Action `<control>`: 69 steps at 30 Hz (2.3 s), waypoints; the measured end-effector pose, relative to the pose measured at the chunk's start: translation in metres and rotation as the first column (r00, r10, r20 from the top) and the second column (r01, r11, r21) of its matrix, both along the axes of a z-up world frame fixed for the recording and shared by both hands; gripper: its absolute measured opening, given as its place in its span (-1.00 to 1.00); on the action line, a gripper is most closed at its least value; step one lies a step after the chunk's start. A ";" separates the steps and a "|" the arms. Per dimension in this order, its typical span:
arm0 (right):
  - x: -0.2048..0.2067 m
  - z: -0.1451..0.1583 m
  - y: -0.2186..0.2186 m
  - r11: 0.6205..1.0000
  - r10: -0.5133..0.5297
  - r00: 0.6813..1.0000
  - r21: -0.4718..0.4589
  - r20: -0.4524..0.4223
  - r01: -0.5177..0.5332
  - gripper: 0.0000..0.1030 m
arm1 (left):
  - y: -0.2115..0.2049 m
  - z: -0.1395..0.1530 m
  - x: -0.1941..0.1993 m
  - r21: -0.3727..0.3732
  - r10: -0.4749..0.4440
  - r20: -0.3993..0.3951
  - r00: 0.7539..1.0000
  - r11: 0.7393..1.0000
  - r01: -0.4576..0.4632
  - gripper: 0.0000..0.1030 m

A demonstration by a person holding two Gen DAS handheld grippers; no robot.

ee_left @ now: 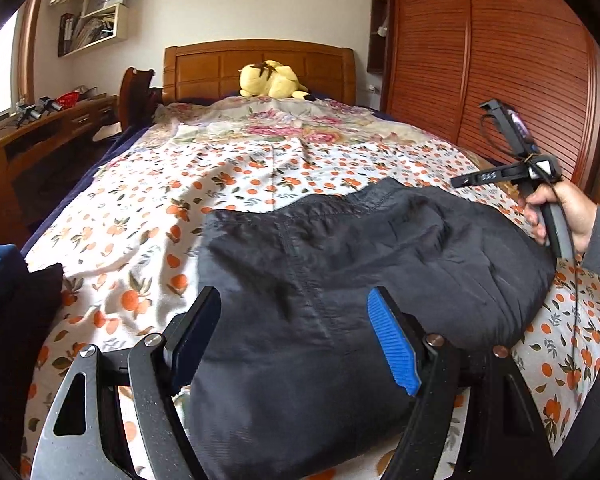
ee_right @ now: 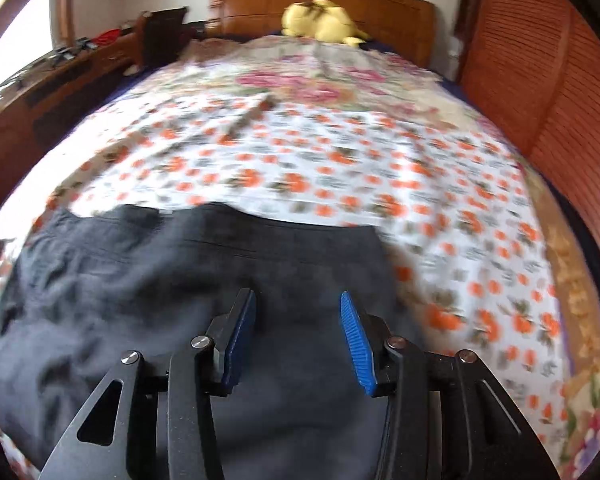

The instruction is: Fold large clothes

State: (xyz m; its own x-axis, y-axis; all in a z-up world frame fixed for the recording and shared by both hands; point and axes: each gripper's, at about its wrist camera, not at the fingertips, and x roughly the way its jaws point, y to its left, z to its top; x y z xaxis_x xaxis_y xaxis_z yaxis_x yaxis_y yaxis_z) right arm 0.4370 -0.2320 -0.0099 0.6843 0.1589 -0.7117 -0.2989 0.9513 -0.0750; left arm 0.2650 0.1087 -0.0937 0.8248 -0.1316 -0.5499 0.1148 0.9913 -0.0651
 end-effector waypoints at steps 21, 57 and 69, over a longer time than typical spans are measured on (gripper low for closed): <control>0.110 -0.090 0.138 0.983 0.160 0.972 -0.066 -0.172 -0.173 -0.11 | 0.069 -0.005 -0.017 -0.028 0.106 0.007 0.994 0.994 -0.106 0.49; -0.019 -0.026 0.113 0.958 0.271 0.963 -0.097 0.010 -0.269 0.01 | 0.037 0.004 -0.013 -0.025 0.053 0.030 0.998 0.998 -0.053 0.49; -0.129 -0.021 -0.019 0.991 0.122 0.990 -0.063 0.068 -0.118 0.03 | -0.029 0.005 -0.012 -0.007 -0.086 0.036 0.996 0.996 0.087 0.49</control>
